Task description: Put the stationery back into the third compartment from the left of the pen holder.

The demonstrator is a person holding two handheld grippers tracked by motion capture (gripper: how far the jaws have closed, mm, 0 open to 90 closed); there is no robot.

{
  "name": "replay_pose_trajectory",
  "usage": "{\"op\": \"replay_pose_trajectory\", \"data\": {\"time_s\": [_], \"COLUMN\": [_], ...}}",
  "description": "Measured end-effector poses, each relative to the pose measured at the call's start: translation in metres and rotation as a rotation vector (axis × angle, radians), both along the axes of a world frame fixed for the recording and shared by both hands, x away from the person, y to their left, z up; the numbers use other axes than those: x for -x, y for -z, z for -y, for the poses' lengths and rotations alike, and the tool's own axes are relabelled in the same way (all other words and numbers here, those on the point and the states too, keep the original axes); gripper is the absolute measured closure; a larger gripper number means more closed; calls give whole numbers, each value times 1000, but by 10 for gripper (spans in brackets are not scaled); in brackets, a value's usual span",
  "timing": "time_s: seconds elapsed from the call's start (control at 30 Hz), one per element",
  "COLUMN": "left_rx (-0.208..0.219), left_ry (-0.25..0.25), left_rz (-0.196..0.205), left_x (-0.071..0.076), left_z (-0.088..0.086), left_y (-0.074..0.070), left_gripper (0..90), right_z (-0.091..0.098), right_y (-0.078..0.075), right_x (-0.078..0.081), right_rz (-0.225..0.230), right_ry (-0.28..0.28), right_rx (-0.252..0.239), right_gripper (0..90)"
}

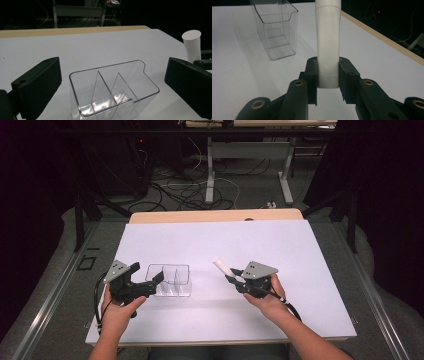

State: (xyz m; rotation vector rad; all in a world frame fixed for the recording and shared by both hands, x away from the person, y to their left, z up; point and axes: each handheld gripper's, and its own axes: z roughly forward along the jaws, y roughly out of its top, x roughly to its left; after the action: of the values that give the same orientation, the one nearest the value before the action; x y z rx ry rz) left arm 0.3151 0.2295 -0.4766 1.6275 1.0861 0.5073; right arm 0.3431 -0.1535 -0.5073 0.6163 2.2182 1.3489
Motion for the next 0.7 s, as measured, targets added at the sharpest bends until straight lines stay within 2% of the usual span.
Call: {"op": "replay_pose_trajectory", "data": {"time_s": [0.27,0.37,0.4,0.47,0.57,0.7], "left_rx": [49,65,73,89,82,87], "left_ry": [28,45,54,74,109,128], "left_rz": [-3,-18,-17,-19,-35,-53], "left_x": [2,3,3,3,4,3], "left_z": [17,27,30,39,52,68], "left_y": [-5,-8,-9,-9,-8,-6], "left_gripper": [40,102,156,164,188,213], "right_z": [-3,-5,-6,-7,-9,-10], "right_y": [0,-1,-1,-1,-1,0], "right_x": [9,11,13,13,15,15], "right_rz": [38,45,45,57,50,41], "right_ry": [4,0,-4,-11,-13,-18], "right_rx": [-29,-30,-31,-29,-38,-39], "right_gripper": [709,709,709,709,709,709]}}
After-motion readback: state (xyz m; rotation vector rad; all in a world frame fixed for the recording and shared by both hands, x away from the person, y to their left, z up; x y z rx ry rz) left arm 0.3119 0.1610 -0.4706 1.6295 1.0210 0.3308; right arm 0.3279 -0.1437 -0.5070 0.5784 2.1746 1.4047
